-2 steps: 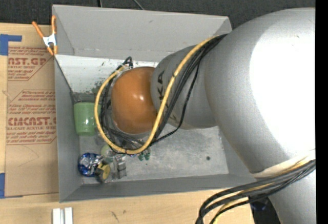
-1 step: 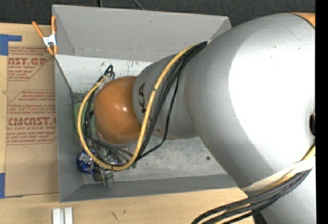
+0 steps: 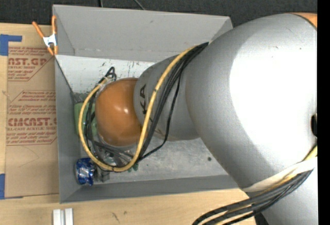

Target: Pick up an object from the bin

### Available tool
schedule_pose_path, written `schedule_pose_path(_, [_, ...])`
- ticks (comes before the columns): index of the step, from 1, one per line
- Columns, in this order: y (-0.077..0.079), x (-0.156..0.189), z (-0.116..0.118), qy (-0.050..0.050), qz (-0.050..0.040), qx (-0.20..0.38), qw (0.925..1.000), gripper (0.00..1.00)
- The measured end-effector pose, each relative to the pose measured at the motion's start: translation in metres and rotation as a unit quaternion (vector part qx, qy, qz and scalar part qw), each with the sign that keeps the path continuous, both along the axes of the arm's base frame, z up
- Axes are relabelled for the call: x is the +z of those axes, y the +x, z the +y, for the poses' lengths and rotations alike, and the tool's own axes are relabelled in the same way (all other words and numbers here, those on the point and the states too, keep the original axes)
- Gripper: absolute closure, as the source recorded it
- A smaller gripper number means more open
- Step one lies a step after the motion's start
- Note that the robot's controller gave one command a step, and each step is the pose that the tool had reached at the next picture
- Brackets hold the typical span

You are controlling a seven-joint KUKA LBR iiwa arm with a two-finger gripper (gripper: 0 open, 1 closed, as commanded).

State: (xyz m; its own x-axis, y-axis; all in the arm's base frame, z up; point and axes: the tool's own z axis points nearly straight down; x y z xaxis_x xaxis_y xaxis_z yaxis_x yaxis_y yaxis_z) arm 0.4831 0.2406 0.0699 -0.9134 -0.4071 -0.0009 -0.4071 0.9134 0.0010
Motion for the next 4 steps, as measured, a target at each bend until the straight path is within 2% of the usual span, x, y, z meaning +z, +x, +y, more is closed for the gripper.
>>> schedule_pose_path(1, [0.001, 0.004, 0.002, 0.0, 0.0003, 0.019, 0.9998, 1.0])
schedule_pose_path(2, [0.004, 0.005, 0.002, 0.001, -0.0037, 0.019, 0.9998, 0.0])
schedule_pose_path(3, [0.002, 0.004, 0.002, 0.0, 0.0004, 0.019, 0.9998, 1.0])
schedule_pose_path(4, [0.041, -0.001, 0.004, -0.003, 0.0006, 0.033, 0.9994, 1.0])
